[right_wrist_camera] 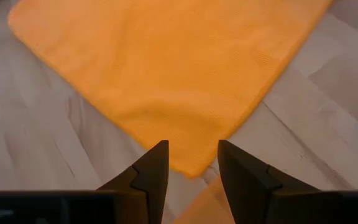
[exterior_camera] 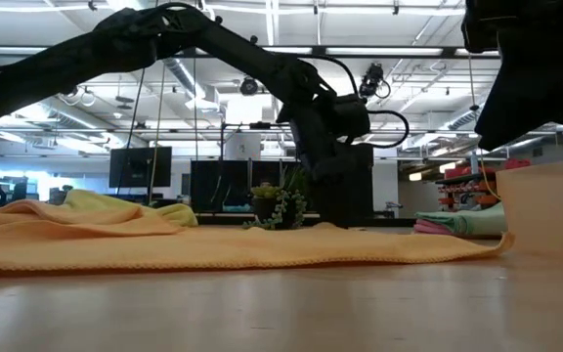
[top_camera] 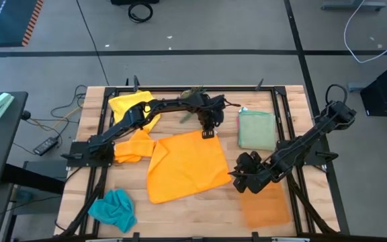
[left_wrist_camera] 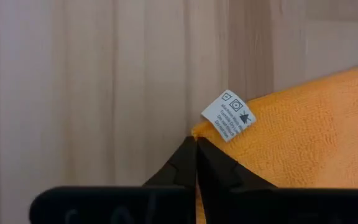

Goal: Fold microfiber towels
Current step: Fold the right orange microfiber towel

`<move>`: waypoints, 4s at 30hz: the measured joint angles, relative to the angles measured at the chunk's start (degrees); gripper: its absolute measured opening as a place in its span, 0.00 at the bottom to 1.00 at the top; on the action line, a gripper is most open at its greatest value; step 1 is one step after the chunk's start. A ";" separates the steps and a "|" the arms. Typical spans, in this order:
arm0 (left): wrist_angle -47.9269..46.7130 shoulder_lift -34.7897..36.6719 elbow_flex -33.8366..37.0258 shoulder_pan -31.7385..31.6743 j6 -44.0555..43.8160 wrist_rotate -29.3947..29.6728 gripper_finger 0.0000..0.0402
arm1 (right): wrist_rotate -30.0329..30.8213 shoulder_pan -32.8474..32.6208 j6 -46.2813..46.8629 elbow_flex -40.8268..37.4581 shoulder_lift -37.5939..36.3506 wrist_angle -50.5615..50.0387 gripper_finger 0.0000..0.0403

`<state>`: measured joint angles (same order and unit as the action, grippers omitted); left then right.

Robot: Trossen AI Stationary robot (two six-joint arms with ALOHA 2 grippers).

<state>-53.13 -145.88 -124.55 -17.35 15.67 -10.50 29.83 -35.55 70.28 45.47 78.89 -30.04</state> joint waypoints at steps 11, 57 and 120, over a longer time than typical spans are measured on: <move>-6.33 8.12 0.37 1.17 0.11 -0.02 0.01 | 0.76 3.30 4.86 0.00 0.02 0.31 0.36; -6.27 15.49 12.98 -7.03 2.96 -2.79 0.00 | -21.88 20.81 -3.10 0.04 15.08 5.81 0.21; 45.89 79.11 73.15 45.47 -8.26 45.77 0.01 | -15.93 20.08 -69.63 32.08 1.88 -16.82 0.00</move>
<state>-7.24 -66.78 -51.40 28.13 7.41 35.27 13.90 -15.47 0.66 77.56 80.77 -46.86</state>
